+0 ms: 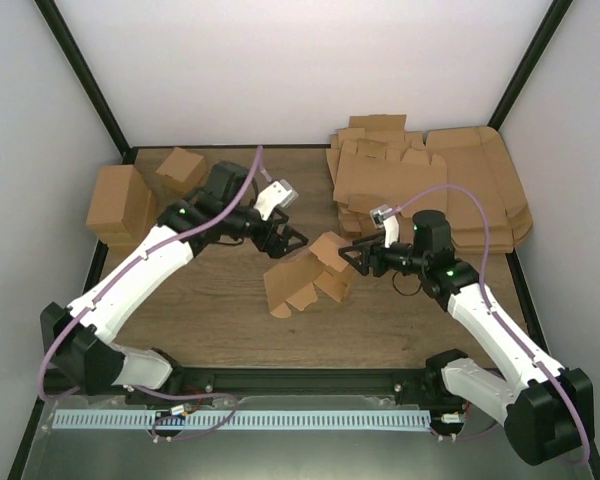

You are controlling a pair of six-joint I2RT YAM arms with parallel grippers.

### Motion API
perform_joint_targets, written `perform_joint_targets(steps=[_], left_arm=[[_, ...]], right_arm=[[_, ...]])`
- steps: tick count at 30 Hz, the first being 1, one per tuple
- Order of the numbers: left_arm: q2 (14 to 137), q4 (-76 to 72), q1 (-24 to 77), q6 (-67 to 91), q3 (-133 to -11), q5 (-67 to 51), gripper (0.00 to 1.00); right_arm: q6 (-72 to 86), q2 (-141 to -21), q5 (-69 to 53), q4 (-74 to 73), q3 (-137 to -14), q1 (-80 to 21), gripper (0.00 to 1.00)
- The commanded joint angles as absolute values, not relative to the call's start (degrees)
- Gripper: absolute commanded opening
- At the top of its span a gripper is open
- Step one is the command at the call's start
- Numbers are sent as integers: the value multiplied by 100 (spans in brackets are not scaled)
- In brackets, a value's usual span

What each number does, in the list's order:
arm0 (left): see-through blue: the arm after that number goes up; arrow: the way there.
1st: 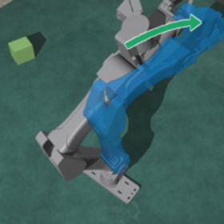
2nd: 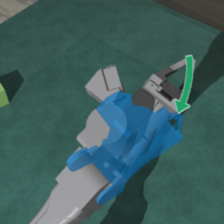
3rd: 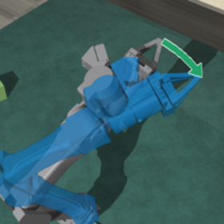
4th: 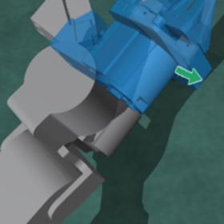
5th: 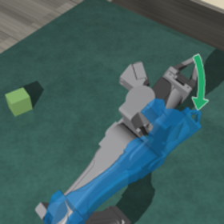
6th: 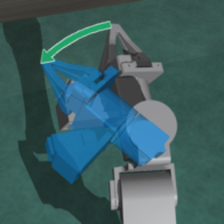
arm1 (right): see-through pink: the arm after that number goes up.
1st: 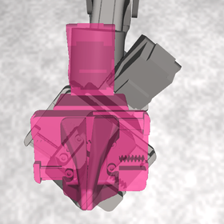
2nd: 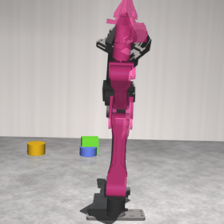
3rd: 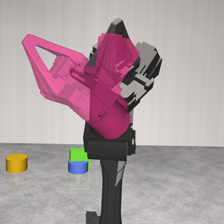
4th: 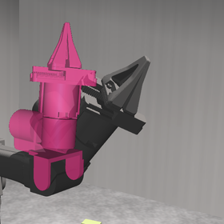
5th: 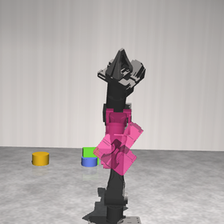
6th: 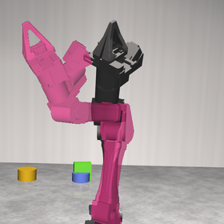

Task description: Fold the paper box

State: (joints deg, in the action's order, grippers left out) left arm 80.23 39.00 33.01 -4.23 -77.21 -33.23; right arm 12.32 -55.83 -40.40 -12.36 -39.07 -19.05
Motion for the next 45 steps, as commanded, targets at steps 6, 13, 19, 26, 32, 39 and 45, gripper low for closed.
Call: perform_joint_targets(steps=[6, 13, 19, 26, 32, 39, 45], left_arm=[[7697, 3822, 4401, -2266, -7058, -1138, 87], [7919, 3544, 4575, -2295, -7055, -562, 73], [7982, 3357, 4604, -2447, -6904, -463, 59], [7841, 3342, 4599, -2518, -6748, -490, 47], [7708, 3451, 4598, -2500, -6638, -248, 30], [7745, 3485, 4466, -2212, -6627, -109, 13], [7632, 3353, 4347, -2062, -6634, -427, 12]], right_arm=[[949, -5862, -3882, -1840, -4473, -2019, 65], [846, -6031, -3824, -2060, -4759, -2140, 66], [640, -6341, -3619, -2326, -5124, -2445, 74], [524, -6569, -3376, -2496, -5315, -2643, 77], [427, -6544, -3140, -2700, -5293, -2698, 79], [459, -6553, -2913, -2830, -5238, -2703, 78], [450, -6496, -2888, -2841, -5212, -2711, 78]])
